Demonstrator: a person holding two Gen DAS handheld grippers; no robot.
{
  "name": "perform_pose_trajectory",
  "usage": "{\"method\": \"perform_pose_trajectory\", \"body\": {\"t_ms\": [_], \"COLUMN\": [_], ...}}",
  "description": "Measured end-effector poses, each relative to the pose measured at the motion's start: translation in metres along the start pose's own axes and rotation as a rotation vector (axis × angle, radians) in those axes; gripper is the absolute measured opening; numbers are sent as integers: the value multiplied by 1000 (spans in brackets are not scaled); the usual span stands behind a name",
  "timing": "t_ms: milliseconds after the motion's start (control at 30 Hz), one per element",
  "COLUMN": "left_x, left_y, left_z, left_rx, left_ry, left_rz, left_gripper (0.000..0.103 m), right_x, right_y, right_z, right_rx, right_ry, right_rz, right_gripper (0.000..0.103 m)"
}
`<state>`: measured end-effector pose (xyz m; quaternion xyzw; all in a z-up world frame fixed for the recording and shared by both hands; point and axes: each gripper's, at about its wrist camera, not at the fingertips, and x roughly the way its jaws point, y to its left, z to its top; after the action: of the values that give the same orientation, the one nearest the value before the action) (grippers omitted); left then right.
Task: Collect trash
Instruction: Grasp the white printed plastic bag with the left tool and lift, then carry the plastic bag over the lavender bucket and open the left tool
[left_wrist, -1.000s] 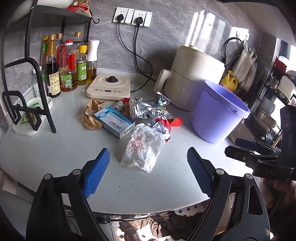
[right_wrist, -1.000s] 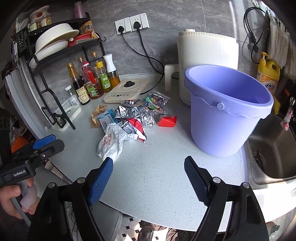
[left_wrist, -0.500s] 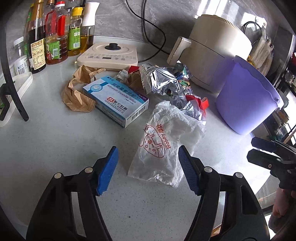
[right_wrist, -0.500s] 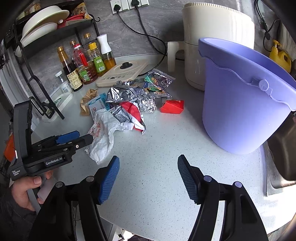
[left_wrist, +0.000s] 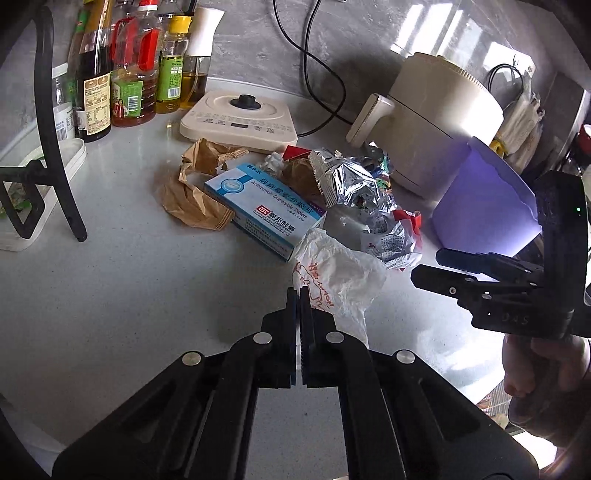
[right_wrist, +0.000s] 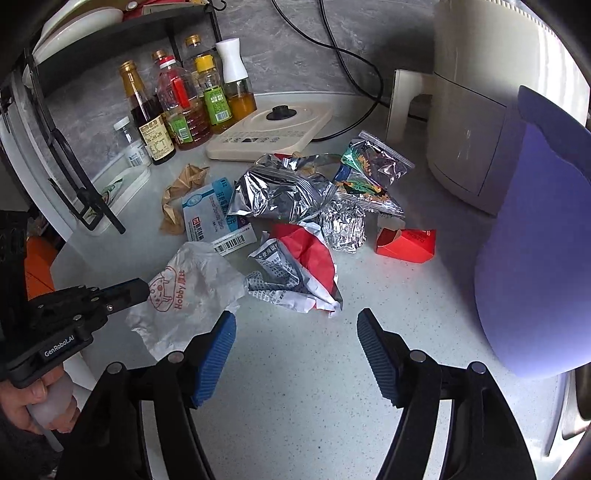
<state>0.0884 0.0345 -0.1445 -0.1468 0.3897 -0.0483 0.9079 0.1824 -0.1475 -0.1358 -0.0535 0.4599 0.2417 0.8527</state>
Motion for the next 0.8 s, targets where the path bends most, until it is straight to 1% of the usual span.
{"method": "perform_pose_trajectory", "body": {"t_ms": [67, 133, 200, 233, 267, 300, 333, 367, 433, 533, 667, 800], "left_x": [-13, -25, -35, -41, -45, -50, -55, -60, -70, -82, -92, -100], "left_y": [6, 12, 15, 16, 15, 15, 14, 13, 10, 4, -12, -36], "left_z": [2, 5, 9, 13, 16, 19, 23, 27, 34, 44, 60, 79], "left_rx": [-20, -39, -51, -54, -50, -41, -32, -24, -14, 0, 30, 56], "left_ry": [-28, -57, -85, -98, -110, -123, -134, -146, -167, -196, -239, -290], "left_rz": [-3, 1, 0, -4, -5, -1, 1, 2, -1, -10, -12, 0], "left_gripper": [2, 2, 2, 2, 2, 2, 2, 2, 2, 2, 2, 2], "right_x": [5, 12, 24, 31, 37, 37, 35, 32, 21, -3, -43, -82], "right_y": [1, 4, 6, 7, 8, 9, 11, 12, 14, 19, 20, 10], "right_z": [9, 16, 21, 23, 24, 25, 27, 29, 32, 36, 45, 58], "right_rx": [-2, -9, -25, -28, -32, -40, -50, -52, -47, -66, -69, -77], "right_ry": [-5, -4, 20, 45, 68, 69, 63, 70, 66, 36, -43, -113], "right_rz": [-2, -5, -21, -22, -17, -25, -39, -34, 4, 33, 89, 137], "right_gripper": [68, 72, 72, 68, 60, 51, 40, 35, 33, 33, 33, 33]}}
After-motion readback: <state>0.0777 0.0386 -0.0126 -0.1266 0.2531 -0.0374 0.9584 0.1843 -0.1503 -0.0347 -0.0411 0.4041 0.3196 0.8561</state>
